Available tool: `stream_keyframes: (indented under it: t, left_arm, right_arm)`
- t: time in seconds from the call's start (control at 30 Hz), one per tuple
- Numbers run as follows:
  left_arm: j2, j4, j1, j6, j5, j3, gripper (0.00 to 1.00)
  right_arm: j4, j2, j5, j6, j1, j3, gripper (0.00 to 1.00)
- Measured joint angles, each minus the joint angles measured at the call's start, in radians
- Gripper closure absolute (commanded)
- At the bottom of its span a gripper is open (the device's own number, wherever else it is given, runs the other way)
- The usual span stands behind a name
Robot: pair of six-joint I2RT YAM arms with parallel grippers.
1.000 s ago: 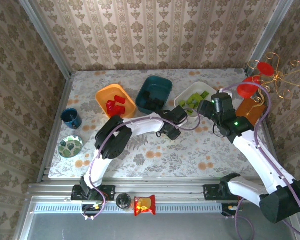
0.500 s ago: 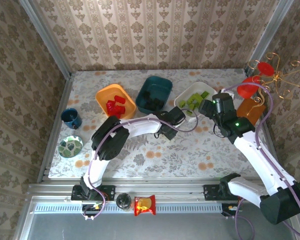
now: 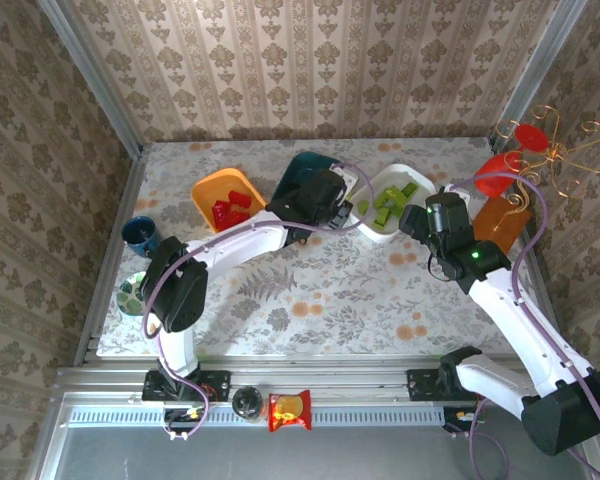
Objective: Sort the legos into containers by color
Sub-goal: Place the lego in the container.
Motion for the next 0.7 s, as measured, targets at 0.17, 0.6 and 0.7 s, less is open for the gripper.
stream_keyframes:
  t: [0.17, 0.6, 0.7]
  left_arm:
    - [0.096, 0.13, 0.051, -0.053, 0.127, 0.064, 0.65]
    - [0.397, 0.179, 0.084, -0.15, 0.334, 0.278, 0.53]
    - [0.404, 0.173, 0.091, -0.166, 0.354, 0.287, 0.34]
  right_arm:
    - [0.0, 0.0, 0.0, 0.003, -0.005, -0.014, 0.18]
    - [0.0, 0.0, -0.001, 0.006, -0.005, -0.027, 0.17]
    - [0.0, 0.0, -0.001, 0.006, -0.005, -0.027, 0.17]
